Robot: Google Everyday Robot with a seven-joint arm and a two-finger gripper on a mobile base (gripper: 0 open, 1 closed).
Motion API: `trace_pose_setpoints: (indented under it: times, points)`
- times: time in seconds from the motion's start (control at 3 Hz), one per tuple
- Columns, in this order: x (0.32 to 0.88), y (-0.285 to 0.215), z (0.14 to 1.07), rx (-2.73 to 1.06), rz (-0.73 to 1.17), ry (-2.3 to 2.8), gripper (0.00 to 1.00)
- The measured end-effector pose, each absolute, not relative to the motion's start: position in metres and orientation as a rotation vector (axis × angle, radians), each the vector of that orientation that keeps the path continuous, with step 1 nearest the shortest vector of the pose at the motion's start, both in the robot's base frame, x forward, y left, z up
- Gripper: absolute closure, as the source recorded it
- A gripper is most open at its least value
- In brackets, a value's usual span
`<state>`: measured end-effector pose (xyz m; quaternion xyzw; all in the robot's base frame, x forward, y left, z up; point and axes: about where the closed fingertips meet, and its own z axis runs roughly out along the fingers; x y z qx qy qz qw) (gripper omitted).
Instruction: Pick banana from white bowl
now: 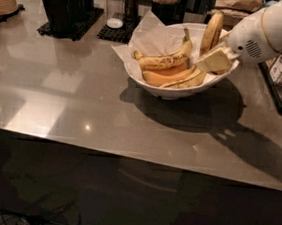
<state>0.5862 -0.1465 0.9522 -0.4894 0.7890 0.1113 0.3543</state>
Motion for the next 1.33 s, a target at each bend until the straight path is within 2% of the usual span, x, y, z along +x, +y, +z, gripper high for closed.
trace_pose_setpoints:
  times: [0.33,1.0,1.33]
  points:
    - [0.548,-0.161,0.975,-1.262,0.254,2.005,1.0]
    - [0.547,-0.144,0.996,-1.319,0.215,1.938,1.0]
    - [0.528,-0.138,1.028,-1.347,0.127,1.868,1.0]
